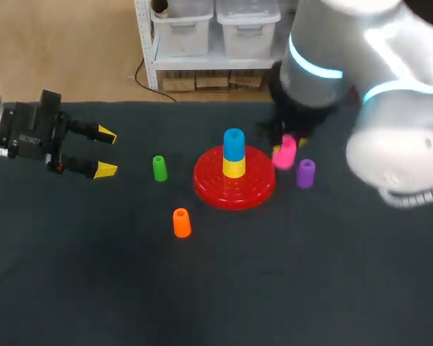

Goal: Pick up and stack the cylinders on the red base in this order: pink,purple,orange,green

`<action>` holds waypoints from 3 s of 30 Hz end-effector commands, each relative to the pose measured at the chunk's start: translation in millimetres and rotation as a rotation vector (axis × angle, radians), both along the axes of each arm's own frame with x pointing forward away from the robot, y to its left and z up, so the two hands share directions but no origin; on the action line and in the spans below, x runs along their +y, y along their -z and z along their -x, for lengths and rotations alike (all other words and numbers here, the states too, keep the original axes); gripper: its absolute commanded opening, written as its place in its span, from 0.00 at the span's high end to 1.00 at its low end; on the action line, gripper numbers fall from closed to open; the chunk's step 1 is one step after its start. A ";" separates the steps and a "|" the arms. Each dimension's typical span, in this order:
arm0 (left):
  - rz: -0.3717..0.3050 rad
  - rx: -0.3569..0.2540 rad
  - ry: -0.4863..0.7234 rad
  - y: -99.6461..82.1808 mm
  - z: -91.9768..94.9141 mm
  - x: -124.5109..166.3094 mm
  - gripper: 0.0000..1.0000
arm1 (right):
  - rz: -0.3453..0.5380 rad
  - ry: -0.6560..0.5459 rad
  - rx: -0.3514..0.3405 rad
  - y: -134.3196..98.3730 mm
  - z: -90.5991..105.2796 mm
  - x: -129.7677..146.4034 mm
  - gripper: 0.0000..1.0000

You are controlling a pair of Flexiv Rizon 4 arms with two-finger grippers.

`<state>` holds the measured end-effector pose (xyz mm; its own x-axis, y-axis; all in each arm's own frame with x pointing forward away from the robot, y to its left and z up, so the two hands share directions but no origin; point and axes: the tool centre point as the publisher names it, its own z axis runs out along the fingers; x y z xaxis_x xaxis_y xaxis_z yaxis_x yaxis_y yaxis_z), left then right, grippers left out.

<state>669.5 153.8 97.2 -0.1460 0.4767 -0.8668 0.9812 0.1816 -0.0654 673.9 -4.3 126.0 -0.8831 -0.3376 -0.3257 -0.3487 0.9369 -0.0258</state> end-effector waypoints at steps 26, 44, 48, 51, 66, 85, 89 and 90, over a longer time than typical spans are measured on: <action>-0.002 0.000 0.000 0.0 0.2 0.0 0.00 | 0.098 -0.360 0.189 -16.0 -58.1 73.6 1.00; -0.002 0.000 0.000 0.0 0.2 0.0 0.00 | 0.078 -0.386 0.222 -6.3 -50.7 79.5 1.00; -0.002 0.000 0.000 0.0 0.2 0.0 0.00 | 0.104 -0.390 0.232 -1.4 -44.2 79.8 1.00; -0.002 0.000 0.000 0.0 0.2 0.0 0.00 | 0.114 -0.394 0.229 2.8 -42.0 82.7 1.00; -0.002 0.000 0.000 0.0 0.2 0.0 0.00 | 0.094 -0.355 0.186 4.8 -41.6 84.6 0.00; -0.002 0.000 0.000 0.0 0.2 0.0 0.00 | 0.008 -0.191 -0.058 -37.4 -34.6 14.7 0.00; -0.002 0.000 0.000 0.0 0.2 0.0 0.00 | 0.008 -0.163 -0.008 -18.7 -25.6 -9.4 0.00; -0.002 0.000 0.000 0.0 0.2 0.0 0.00 | 0.009 -0.154 0.011 -9.9 -23.9 -16.6 0.00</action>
